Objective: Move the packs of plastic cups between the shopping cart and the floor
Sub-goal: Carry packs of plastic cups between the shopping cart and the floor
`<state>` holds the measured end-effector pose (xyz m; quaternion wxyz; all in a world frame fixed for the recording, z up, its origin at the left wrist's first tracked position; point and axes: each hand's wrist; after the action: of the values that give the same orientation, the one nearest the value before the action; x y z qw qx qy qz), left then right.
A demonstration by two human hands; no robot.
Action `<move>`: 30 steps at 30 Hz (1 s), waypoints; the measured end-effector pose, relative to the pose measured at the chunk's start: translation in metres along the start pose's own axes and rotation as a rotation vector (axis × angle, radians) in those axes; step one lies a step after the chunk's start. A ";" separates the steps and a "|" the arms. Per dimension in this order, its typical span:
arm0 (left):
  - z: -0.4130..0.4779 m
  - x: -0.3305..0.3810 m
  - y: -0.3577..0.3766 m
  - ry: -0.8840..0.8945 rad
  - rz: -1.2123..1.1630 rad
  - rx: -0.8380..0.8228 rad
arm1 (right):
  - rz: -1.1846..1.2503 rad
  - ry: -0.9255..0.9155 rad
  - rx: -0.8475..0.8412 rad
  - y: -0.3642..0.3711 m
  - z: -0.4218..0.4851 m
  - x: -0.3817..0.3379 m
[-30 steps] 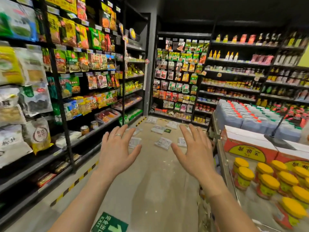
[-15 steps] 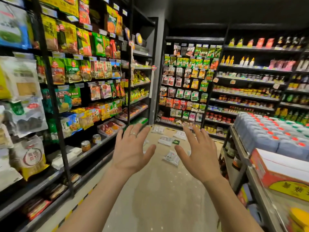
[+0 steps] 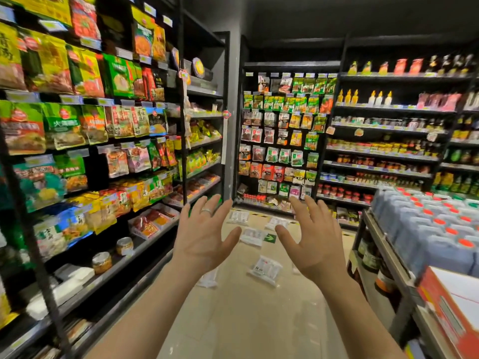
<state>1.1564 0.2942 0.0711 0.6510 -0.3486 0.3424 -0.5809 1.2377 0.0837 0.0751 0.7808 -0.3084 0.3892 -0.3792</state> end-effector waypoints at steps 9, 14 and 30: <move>0.146 -0.015 0.074 -0.004 -0.020 0.081 | 0.017 -0.033 0.027 0.060 0.158 0.036; 0.194 -0.029 0.110 -0.031 -0.019 0.093 | 0.023 -0.050 0.009 0.098 0.210 0.046; 0.335 -0.174 0.273 -0.110 -0.018 0.049 | 0.028 -0.065 -0.144 0.300 0.382 0.018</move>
<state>1.5670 0.5091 0.0205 0.6719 -0.3671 0.2885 -0.5750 1.6725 0.2966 0.0288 0.7740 -0.3705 0.3942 -0.3291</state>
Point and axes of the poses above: each hand's wrist, its own z-axis towards the middle knuckle, its own y-axis out of the palm, x = y × z, and after that the axes turned 11 degrees about y, right-handed
